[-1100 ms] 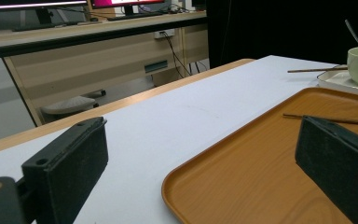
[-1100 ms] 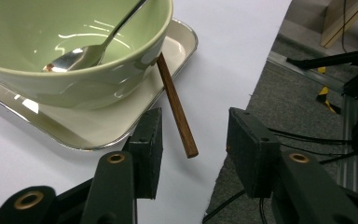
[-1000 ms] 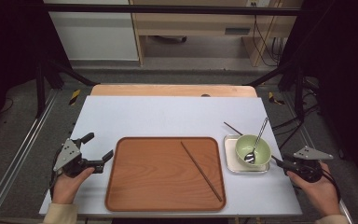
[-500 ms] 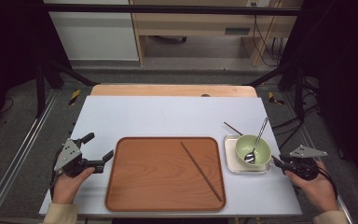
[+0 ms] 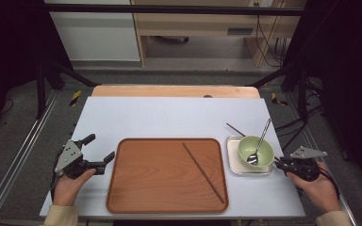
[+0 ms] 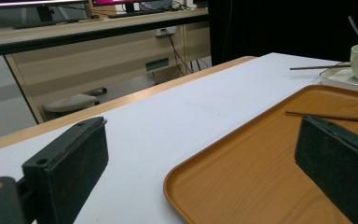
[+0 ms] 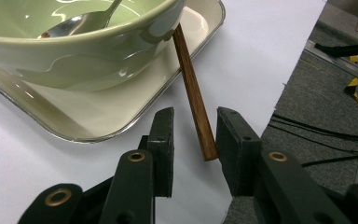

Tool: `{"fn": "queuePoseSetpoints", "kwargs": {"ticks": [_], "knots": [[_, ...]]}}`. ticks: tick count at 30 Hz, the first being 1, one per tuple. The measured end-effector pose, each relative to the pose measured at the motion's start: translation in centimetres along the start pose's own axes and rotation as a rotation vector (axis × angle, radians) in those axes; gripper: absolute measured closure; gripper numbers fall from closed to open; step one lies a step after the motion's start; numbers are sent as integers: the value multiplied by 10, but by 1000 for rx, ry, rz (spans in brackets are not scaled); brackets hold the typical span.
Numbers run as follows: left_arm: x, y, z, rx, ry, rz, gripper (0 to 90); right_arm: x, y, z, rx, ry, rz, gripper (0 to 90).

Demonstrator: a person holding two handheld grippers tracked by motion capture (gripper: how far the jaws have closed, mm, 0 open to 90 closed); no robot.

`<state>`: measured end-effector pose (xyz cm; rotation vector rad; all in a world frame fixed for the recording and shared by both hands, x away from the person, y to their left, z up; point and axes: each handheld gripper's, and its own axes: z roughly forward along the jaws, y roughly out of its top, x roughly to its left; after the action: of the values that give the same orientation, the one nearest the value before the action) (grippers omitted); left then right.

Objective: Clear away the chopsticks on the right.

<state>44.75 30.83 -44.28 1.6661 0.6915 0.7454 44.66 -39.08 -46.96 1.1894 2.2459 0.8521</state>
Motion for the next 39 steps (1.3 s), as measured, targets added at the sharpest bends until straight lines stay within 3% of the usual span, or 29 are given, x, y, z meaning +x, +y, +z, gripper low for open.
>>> {"fn": "queuePoseSetpoints", "kwargs": {"ticks": [10, 26, 33, 39], "knots": [[0, 0, 0, 0, 0, 0, 23, -1, 0, 3, 3, 4, -28, 701], [0, 0, 0, 0, -2, 0, 23, -3, 0, 1, -7, 3, -44, 802], [0, 0, 0, -1, -4, 1, 24, -2, -1, -3, -27, 24, -18, 846], [0, 0, 0, -2, -4, 0, 24, -6, 2, -12, -82, -28, 31, 846]]}}
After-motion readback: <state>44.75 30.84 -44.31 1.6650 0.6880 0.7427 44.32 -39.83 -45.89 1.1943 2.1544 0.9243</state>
